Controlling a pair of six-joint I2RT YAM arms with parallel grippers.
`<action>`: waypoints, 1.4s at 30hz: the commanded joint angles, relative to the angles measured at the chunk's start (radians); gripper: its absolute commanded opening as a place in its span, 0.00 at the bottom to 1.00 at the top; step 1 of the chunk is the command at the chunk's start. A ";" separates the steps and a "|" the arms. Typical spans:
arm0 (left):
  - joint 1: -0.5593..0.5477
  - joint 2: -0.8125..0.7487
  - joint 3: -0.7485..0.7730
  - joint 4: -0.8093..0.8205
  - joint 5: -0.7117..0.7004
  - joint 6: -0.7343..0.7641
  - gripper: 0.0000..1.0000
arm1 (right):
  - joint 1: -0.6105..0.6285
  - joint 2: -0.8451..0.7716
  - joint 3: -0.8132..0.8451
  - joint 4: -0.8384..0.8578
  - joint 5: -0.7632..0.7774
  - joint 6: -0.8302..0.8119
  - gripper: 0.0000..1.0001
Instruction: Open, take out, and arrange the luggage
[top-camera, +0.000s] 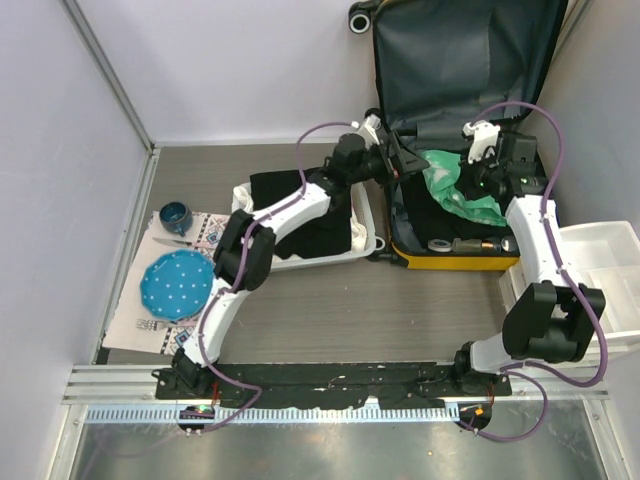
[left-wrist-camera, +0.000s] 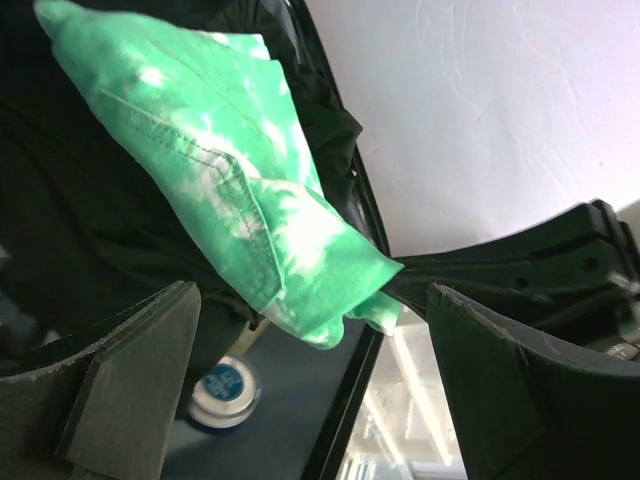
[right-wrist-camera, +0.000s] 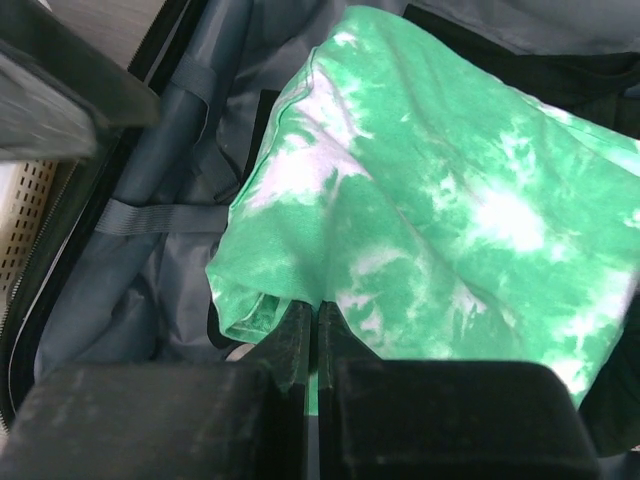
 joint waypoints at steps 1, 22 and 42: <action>-0.021 0.048 0.106 0.031 -0.077 -0.138 1.00 | -0.044 -0.084 0.020 -0.002 -0.040 -0.007 0.01; -0.133 0.191 0.227 -0.079 -0.270 -0.270 1.00 | -0.066 -0.138 -0.004 -0.091 -0.167 -0.064 0.00; -0.085 0.127 0.259 -0.075 -0.219 -0.149 0.00 | -0.110 -0.083 0.132 -0.169 -0.216 0.105 0.64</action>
